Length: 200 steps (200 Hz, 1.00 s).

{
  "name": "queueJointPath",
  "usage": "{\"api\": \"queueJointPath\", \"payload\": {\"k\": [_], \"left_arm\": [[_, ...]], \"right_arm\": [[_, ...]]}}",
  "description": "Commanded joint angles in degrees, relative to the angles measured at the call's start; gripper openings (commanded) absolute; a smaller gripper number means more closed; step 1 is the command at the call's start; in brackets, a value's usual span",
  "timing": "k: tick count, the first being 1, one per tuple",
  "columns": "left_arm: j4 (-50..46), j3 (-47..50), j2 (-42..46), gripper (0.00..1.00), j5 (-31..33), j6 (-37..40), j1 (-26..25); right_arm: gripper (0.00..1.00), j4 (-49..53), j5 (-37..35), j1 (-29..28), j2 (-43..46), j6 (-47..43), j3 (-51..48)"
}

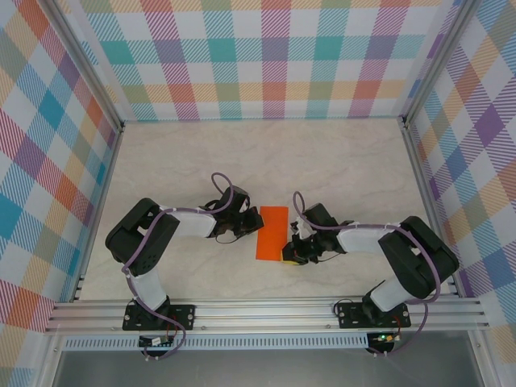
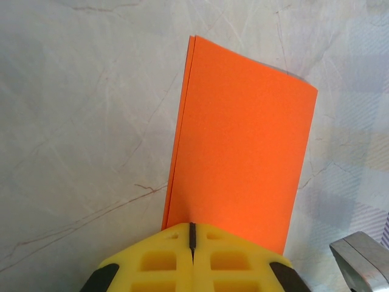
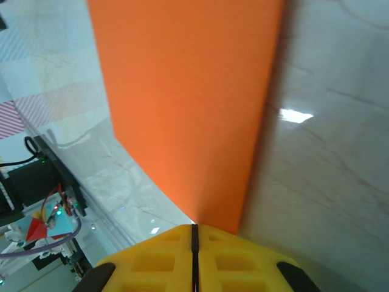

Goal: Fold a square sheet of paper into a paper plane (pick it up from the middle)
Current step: Fold the square sheet of paper in half at the center of the table.

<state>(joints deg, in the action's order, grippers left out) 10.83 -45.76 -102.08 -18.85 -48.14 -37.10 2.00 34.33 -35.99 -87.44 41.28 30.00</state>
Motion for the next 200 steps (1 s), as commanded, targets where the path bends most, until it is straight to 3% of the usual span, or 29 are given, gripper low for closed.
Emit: {"api": "queueJointPath", "payload": {"k": [1, 76, 156, 200], "left_arm": [[-8.3, 1.8, -1.0, 0.00, 2.3, 1.5, -1.0], [-8.4, 2.0, -0.5, 0.00, 2.5, 1.5, -1.1], [-8.3, 2.1, -0.2, 0.00, 2.4, 1.4, -1.1], [-7.8, 2.4, 0.7, 0.00, 2.5, 1.4, -1.1]], "right_arm": [[0.09, 3.9, -3.0, -0.3, -1.1, -1.9, 0.4], [0.12, 3.7, -1.9, -0.3, 4.7, -0.7, 2.3], [0.09, 0.3, -3.4, -0.4, -3.4, 0.8, 1.1], [0.17, 15.1, -8.0, -0.4, 4.0, 2.6, 10.9]]}}
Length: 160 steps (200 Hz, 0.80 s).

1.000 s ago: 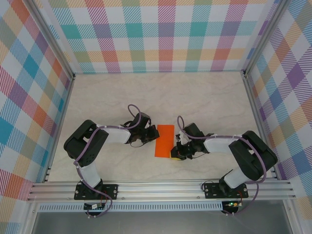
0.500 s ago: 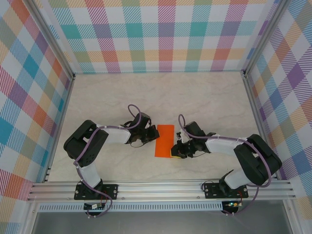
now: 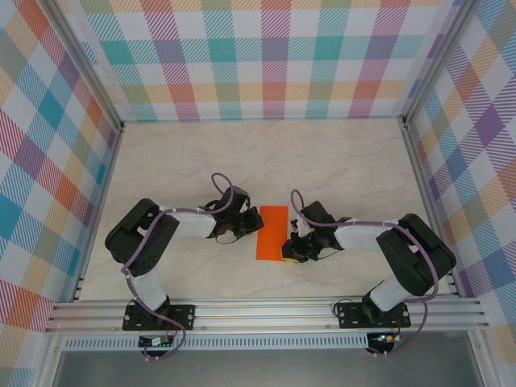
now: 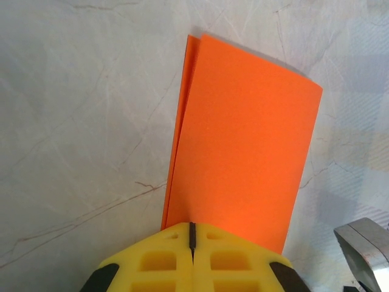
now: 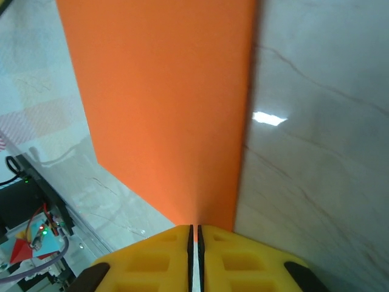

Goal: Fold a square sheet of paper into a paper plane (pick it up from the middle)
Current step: Fold the square sheet of paper in half at the center of the table.

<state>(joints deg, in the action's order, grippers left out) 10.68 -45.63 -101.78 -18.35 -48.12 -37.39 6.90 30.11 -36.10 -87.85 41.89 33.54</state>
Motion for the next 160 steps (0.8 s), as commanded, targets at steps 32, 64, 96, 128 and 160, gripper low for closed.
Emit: {"api": "queueJointPath", "payload": {"k": [32, 64, 96, 128, 160], "left_arm": [[-7.7, 2.4, 1.5, 0.00, 1.8, 1.4, -0.8], [-8.2, 2.6, 2.8, 0.00, 2.1, 1.3, -0.8], [-8.7, 1.3, 1.8, 0.00, 1.4, 1.7, -0.9], [-8.7, 1.4, 1.7, 0.00, 1.3, 1.6, -0.9], [-9.1, 1.8, 2.8, 0.00, 1.5, 1.7, -0.9]], "right_arm": [[0.34, 32.0, -18.5, -0.2, 5.3, 7.7, 24.2], [0.38, 38.6, -23.1, -0.1, 3.2, 10.9, 36.2], [0.41, 41.5, -21.6, 0.1, -0.4, 9.1, 44.1], [0.42, 42.2, -18.9, 0.6, -1.6, 7.0, 45.3], [0.43, 42.8, -16.5, 0.9, -2.0, 5.7, 45.1]]}}
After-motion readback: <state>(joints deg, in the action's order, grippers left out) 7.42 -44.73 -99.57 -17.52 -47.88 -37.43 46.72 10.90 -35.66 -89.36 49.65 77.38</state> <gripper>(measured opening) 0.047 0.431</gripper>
